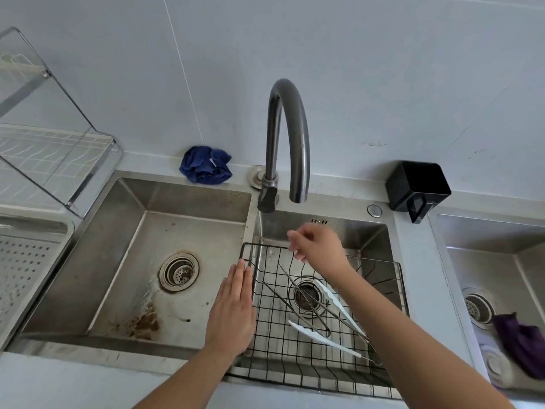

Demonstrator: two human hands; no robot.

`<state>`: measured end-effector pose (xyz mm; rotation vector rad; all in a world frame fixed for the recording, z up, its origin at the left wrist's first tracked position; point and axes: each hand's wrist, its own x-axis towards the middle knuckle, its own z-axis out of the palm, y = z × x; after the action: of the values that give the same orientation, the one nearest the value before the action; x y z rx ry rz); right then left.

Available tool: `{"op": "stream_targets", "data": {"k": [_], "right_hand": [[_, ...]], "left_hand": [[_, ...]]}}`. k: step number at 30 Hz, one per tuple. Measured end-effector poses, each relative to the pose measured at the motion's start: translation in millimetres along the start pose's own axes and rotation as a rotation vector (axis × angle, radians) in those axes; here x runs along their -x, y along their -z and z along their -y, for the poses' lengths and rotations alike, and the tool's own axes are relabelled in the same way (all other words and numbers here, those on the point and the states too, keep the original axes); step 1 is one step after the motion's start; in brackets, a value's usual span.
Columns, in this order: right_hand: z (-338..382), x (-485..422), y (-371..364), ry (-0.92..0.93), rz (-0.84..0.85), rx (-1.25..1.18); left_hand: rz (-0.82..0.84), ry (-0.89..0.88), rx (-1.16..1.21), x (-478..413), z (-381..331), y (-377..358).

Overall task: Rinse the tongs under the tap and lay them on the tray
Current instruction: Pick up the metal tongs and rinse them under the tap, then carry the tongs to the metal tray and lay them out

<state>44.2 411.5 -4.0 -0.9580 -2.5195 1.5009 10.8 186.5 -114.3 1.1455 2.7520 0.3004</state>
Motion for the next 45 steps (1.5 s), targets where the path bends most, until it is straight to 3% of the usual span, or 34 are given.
{"op": "stream_targets", "data": {"k": [4, 8, 11, 13, 17, 22, 25, 34, 45], "right_hand": [[-67, 52, 9, -0.214, -0.054, 0.094], [-110, 86, 18, -0.258, -0.021, 0.426], [-130, 100, 19, -0.271, 0.015, 0.578], [-136, 105, 16, -0.253, 0.028, 0.685], [-139, 106, 10, -0.291, 0.054, 0.778], [-146, 103, 13, -0.325, 0.094, 0.864], [-148, 103, 11, -0.312, 0.109, 0.868], [-140, 112, 28, -0.235, -0.05, 0.815], [-129, 121, 24, -0.175, -0.097, 0.647]], "left_hand": [[0.009, 0.001, 0.015, 1, -1, 2], [0.006, -0.011, -0.069, 4, -6, 8], [-0.104, -0.196, -0.084, 10, -23, 5], [-0.047, -0.234, -0.01, 13, -49, 5], [0.24, 0.171, 0.194, -11, -94, -3], [0.244, 0.488, 0.291, -48, -103, -11], [0.244, 0.536, 0.236, -57, -102, -21], [0.204, 0.566, 0.168, -64, -105, -28], [0.121, 0.731, 0.589, -67, -101, -13]]}}
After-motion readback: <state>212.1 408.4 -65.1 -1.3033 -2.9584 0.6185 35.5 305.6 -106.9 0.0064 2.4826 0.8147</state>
